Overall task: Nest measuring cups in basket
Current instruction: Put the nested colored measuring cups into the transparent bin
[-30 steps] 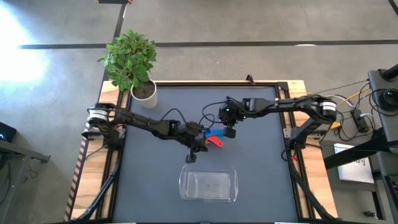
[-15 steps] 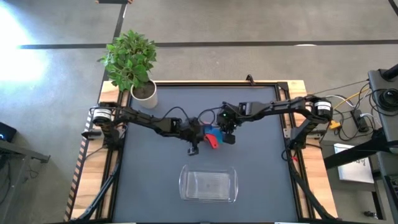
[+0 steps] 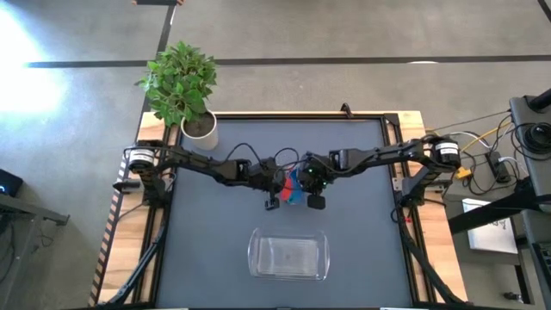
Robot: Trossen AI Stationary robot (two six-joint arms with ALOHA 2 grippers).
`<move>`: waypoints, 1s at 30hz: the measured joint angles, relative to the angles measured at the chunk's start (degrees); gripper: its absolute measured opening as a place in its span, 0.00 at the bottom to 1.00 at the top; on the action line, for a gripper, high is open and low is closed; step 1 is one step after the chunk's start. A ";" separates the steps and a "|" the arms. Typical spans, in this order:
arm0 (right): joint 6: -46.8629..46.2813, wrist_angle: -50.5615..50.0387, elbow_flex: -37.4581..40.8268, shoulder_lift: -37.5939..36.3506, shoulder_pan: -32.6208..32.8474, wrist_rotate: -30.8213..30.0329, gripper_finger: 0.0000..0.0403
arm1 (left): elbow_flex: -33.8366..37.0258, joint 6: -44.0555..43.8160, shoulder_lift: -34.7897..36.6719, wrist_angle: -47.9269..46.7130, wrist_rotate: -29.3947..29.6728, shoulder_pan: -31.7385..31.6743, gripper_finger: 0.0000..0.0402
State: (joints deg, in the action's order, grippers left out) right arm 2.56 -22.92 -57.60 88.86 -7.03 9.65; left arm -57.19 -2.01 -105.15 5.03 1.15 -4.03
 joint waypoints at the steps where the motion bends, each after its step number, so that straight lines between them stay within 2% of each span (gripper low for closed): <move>1: 0.01 -0.17 0.00 -0.14 0.09 0.00 0.02 | 0.00 -0.08 0.00 -0.01 -0.02 -0.02 0.00; 11: -1.22 -2.58 -0.04 -0.57 0.25 -0.05 0.02 | 0.00 -2.70 0.09 -5.44 -0.83 0.17 0.00; 20: -1.53 -2.05 -0.04 -0.57 0.46 2.63 0.02 | 0.00 -6.26 0.39 -6.09 -6.26 0.31 0.00; 30: -1.97 -1.22 -0.04 -0.59 0.55 2.80 0.02 | -2.95 -7.58 1.20 -6.70 -6.66 1.67 0.00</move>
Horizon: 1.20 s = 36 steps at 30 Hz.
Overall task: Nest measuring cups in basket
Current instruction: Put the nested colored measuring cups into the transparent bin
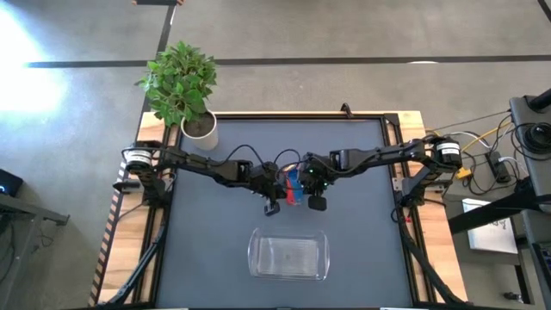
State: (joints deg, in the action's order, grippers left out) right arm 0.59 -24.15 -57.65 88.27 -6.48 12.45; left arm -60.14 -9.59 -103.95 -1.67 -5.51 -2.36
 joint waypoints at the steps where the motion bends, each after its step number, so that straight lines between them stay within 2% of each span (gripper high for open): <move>1: -0.03 0.36 0.00 0.00 0.00 0.00 0.02 | -0.65 0.00 -0.02 0.03 -0.01 0.10 0.00; 7: -0.21 2.30 -0.02 -0.04 0.00 0.02 0.02 | -3.74 0.00 -0.06 -3.47 -0.02 0.32 0.00; 14: 0.20 -0.59 -0.02 -1.49 -0.02 -0.28 0.02 | -4.94 1.68 0.41 -9.34 0.88 0.54 0.00; 22: -1.21 -3.32 0.06 -4.13 0.03 -0.46 0.02 | -3.56 0.18 -0.60 -8.84 1.83 0.67 0.00; 36: -1.68 0.87 0.11 1.04 0.57 -1.07 0.02 | -3.90 -0.97 -5.26 -1.97 1.56 0.67 0.00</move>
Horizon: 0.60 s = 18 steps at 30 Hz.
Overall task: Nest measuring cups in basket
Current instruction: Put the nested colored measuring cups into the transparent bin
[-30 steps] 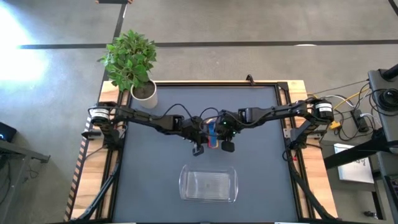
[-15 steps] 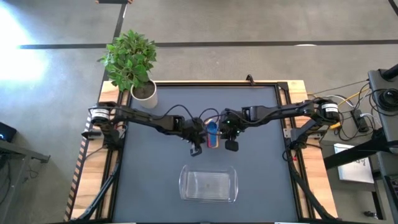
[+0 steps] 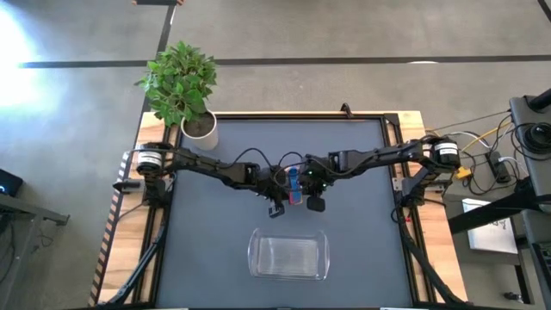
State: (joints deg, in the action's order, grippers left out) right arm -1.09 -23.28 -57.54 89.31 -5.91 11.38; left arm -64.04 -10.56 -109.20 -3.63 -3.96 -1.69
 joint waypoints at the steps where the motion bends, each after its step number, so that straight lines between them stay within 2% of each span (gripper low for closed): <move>1: 0.00 0.63 0.00 0.10 0.02 0.04 0.02 | -0.01 0.03 -0.33 0.69 -0.01 0.00 0.00; 18: 0.19 0.10 -0.07 -0.32 0.00 0.07 0.02 | -0.08 -0.03 -2.30 7.39 -1.30 0.00 0.00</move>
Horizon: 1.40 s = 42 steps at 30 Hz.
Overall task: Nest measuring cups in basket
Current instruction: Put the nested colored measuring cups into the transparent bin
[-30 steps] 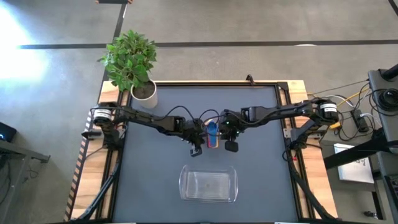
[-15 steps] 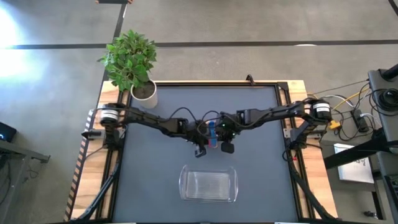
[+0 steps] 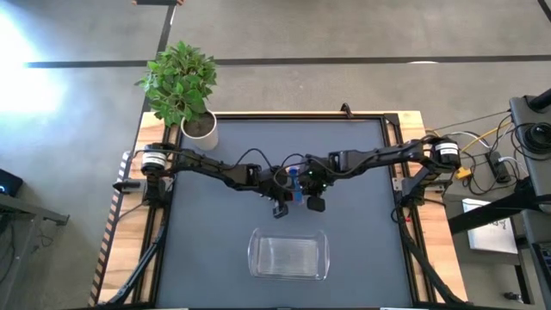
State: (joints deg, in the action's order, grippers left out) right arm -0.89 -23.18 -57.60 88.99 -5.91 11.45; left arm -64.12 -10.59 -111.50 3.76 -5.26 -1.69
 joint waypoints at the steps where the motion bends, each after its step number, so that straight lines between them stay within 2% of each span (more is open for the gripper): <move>1: 0.29 -0.54 -0.03 -0.06 0.00 -0.01 0.02 | 0.00 0.00 0.00 0.33 0.00 0.00 0.00; 7: 0.75 -8.21 -0.07 -2.82 -0.04 -2.06 0.02 | 0.00 0.00 0.00 1.62 0.00 0.00 0.00; 13: -0.15 -13.26 -0.07 -9.46 -0.11 -5.35 0.02 | 0.00 0.01 0.00 4.94 -0.20 -0.01 0.00; 20: -2.51 -13.71 -0.07 -18.77 -0.11 -8.94 0.02 | -0.79 0.67 0.00 7.70 -0.26 -0.07 0.00; 26: -5.85 -9.90 -0.07 -21.55 0.00 -10.06 0.05 | -2.99 3.36 3.46 4.57 -3.46 0.48 0.00; 28: -6.19 -10.13 -0.04 -21.09 0.08 -9.97 0.09 | -2.41 4.63 7.16 4.18 -2.33 1.54 0.00; 34: -10.03 -10.38 0.02 -17.52 1.24 -9.80 0.31 | 4.55 7.04 18.27 3.45 9.33 5.28 0.00; 39: -14.27 -6.72 0.02 -13.07 3.16 -9.96 0.52 | 12.83 5.31 24.92 9.65 13.85 8.01 0.00; 42: -15.47 -7.02 -0.98 -10.60 3.45 -9.95 0.61 | 18.73 4.61 27.06 16.97 15.91 9.22 0.00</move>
State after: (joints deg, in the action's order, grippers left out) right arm -16.36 -30.20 -58.58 78.39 -2.46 1.50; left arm -45.39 -5.98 -84.44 20.73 10.65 7.53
